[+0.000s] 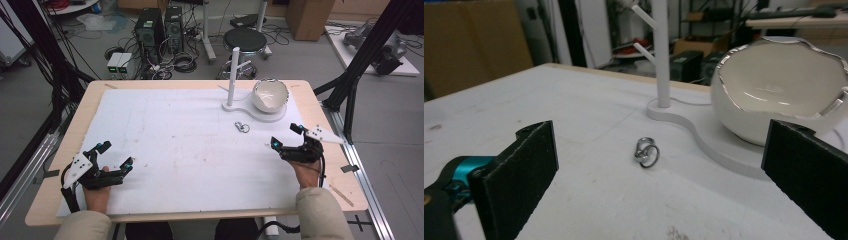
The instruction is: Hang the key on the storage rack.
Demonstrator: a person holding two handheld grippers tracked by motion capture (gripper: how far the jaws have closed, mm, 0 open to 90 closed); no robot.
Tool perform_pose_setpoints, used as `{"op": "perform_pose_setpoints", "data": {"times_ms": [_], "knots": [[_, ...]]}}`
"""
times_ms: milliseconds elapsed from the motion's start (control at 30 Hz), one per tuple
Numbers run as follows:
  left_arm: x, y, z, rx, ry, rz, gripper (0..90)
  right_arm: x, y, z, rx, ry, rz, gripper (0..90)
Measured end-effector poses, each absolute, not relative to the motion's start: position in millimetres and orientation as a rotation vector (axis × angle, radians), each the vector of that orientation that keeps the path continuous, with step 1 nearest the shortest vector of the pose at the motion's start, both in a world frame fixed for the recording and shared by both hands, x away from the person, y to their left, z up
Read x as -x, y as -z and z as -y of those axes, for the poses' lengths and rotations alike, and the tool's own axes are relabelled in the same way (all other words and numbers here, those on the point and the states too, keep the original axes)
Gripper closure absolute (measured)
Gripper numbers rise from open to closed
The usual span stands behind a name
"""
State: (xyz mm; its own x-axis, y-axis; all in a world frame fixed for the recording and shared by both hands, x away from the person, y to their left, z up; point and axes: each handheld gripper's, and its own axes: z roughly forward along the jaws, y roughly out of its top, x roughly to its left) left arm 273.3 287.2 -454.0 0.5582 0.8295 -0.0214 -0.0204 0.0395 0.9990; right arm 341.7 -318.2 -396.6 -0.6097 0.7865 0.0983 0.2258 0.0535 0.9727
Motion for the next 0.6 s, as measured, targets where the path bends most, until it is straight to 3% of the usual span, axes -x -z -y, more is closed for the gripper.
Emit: {"op": "perform_pose_setpoints", "data": {"times_ms": [300,600], "knots": [[-273,454,-287,-1.386,-0.756,-0.759,1.7,-385,352,299,-0.965,-1.46,-2.055,0.7],[-274,454,-287,-1.381,-0.756,-0.759,1.7,-424,341,274,-0.915,-1.273,-2.251,0.7]]}}
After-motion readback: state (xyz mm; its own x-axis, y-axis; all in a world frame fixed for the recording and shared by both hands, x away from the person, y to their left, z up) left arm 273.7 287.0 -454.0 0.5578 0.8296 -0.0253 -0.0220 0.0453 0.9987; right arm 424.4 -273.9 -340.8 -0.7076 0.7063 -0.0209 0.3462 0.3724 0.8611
